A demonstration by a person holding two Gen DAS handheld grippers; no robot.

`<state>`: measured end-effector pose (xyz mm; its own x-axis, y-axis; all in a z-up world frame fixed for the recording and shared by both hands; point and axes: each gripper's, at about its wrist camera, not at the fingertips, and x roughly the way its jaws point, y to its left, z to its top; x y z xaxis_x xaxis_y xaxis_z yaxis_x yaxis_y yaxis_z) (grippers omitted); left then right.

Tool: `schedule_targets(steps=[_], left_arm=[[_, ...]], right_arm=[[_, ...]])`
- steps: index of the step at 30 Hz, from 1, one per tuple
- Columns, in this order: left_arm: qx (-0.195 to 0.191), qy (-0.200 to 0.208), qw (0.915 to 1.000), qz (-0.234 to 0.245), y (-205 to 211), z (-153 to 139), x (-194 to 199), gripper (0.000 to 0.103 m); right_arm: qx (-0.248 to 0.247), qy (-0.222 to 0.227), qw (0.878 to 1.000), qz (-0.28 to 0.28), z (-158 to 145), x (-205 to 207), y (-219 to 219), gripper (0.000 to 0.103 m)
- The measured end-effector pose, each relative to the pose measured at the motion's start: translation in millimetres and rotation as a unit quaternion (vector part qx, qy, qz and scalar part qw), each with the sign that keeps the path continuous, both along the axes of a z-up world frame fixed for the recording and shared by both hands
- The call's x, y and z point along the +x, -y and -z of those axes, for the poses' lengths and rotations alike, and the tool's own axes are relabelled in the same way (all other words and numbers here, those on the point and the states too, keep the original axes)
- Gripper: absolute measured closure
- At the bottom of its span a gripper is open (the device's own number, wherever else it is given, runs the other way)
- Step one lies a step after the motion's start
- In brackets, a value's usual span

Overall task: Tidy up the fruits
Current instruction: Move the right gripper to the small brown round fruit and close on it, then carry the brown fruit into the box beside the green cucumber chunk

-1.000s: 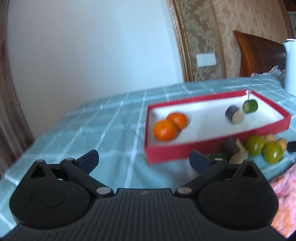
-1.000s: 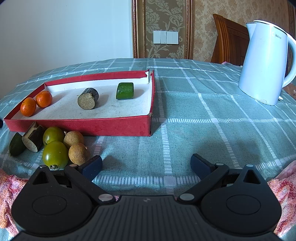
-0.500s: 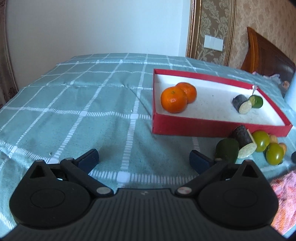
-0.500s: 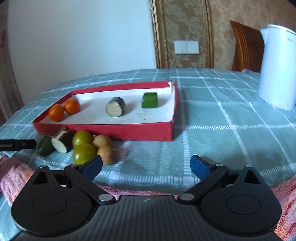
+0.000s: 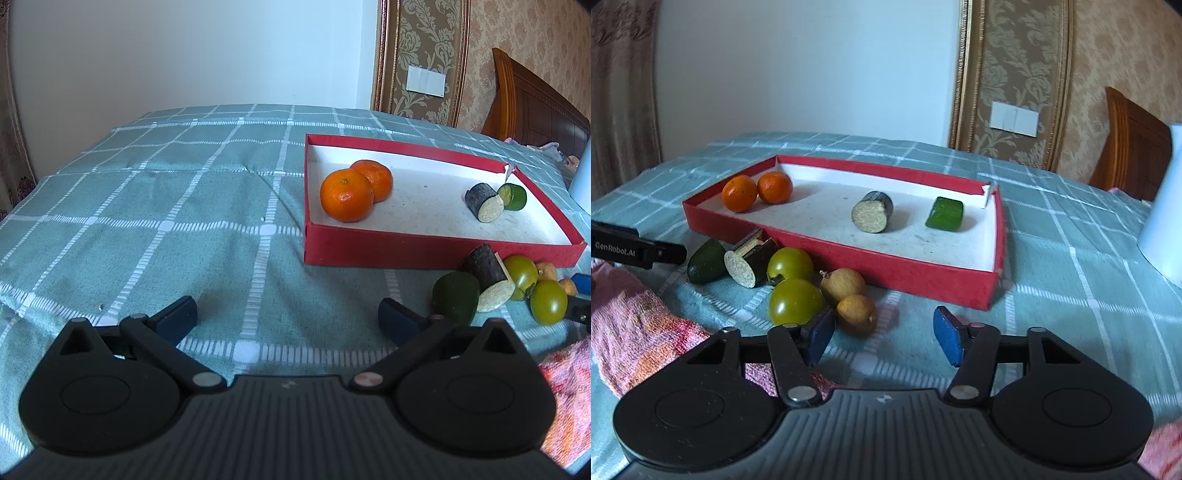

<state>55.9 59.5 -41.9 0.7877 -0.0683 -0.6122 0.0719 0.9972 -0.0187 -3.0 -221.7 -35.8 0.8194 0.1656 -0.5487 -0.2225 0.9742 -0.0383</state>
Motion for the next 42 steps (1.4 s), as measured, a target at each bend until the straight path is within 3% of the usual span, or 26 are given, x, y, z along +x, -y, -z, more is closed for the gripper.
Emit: schedule_targets(steps=[2,7,19,30,42], left_arm=[[0.000,0.000,1.0000,0.000,0.2,0.0,0.0,0.000],[0.000,0.000,1.0000,0.000,0.0,0.0,0.0,0.000],[-0.003,0.000,1.0000,0.000,-0.4,-0.2,0.2,0.000],[-0.002,0.000,1.0000,0.000,-0.4,-0.1,0.3,0.000],[-0.003,0.000,1.0000,0.000,-0.4,0.0,0.3,0.000]], right_arm=[[0.002,-0.006,1.000,-0.010,0.8,2.5,-2.5,0.066],[0.009,-0.008,0.999,-0.033,0.7,2.5,-5.5,0.078],[0.038,0.000,0.999,-0.004,-2.7,-4.4,4.8,0.079],[0.034,0.041,0.998,0.024,-23.7,-12.4,20.3,0.079],[0.035,0.043,0.997,0.050,-39.4,43.2,25.0,0.079]])
